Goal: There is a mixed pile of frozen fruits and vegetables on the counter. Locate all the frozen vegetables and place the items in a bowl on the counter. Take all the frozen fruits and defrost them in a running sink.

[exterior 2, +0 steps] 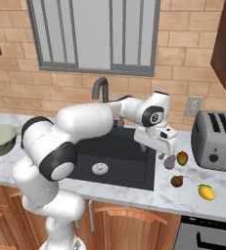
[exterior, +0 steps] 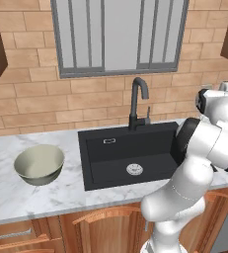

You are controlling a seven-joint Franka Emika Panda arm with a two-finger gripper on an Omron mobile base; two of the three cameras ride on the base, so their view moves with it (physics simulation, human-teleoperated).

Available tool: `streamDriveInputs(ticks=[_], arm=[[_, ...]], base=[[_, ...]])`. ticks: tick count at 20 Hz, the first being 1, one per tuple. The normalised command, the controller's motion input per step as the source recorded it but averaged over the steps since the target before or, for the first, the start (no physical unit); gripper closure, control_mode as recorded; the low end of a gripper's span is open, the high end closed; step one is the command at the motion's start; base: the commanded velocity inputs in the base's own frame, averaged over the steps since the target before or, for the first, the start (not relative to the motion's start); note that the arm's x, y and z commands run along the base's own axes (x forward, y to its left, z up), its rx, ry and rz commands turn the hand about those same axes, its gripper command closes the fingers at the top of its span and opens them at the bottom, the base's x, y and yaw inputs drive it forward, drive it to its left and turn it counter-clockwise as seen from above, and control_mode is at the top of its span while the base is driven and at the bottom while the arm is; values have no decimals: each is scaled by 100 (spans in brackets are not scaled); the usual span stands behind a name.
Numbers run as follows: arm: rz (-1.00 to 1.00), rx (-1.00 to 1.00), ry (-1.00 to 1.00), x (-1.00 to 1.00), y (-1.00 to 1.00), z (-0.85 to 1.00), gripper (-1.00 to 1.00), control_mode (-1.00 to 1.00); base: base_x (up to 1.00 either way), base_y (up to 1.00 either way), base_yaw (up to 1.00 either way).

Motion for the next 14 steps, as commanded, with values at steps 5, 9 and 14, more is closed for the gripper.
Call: streamDriveInputs(ticks=[5, 9, 14], arm=[[-4, -1, -3, 32, -25, -22, -100, -100], [0, -3, -8, 31, -13, -23, -100, -100], [0, -2, -4, 22, -26, -26, -100, -100]], base=[[0, 0, 0], [0, 0, 0], [0, 0, 0]])
